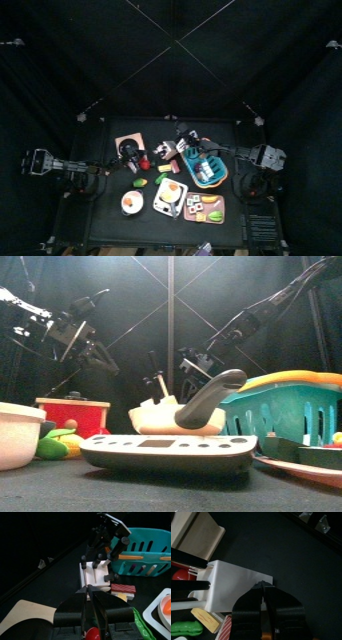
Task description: Place sharpener back in holder
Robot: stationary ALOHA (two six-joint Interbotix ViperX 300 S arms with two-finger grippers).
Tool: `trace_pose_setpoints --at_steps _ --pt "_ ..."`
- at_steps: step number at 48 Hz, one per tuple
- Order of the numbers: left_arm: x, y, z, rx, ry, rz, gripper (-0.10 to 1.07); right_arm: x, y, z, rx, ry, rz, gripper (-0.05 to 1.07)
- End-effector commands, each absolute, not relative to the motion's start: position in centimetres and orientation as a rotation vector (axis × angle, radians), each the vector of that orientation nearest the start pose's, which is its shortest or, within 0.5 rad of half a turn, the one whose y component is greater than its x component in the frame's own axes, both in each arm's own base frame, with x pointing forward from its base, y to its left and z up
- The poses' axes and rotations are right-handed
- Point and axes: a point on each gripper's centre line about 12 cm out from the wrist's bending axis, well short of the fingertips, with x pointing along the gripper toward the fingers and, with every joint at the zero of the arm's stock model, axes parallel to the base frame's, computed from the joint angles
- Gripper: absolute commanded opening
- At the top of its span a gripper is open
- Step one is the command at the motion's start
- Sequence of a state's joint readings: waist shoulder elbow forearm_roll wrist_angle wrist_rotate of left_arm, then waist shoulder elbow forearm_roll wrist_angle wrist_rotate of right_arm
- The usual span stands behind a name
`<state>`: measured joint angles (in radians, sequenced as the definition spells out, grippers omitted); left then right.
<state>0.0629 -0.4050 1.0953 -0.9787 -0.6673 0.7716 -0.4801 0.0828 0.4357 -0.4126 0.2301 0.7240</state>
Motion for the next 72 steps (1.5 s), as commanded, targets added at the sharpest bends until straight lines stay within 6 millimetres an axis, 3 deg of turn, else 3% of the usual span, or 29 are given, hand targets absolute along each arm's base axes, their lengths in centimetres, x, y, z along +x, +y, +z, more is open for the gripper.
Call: trace_pose_setpoints --at_steps 1,18,25,38,51,72 --pt "26.6 7.3 21.5 -0.011 0.222 0.589 0.56 37.6 -21.0 21.9 0.438 0.565 -0.657 0.39" --pt "29.8 5.5 26.0 0.022 0.092 0.497 0.57 37.8 -21.0 22.0 0.431 0.542 -0.639 0.39" --pt "30.9 4.4 27.2 0.07 0.057 0.441 0.64 37.8 -20.9 21.6 0.432 0.549 -0.636 0.39" --pt "32.8 4.5 26.2 0.117 0.06 0.465 0.87 37.8 -20.8 21.7 0.428 0.542 -0.63 0.39" --pt "33.8 5.6 24.1 0.187 0.042 0.573 0.87 38.2 -20.8 21.4 0.425 0.54 -0.622 0.39" --pt "34.5 6.0 23.4 0.183 0.051 0.601 0.86 39.2 -21.2 20.9 0.426 0.545 -0.619 0.39"
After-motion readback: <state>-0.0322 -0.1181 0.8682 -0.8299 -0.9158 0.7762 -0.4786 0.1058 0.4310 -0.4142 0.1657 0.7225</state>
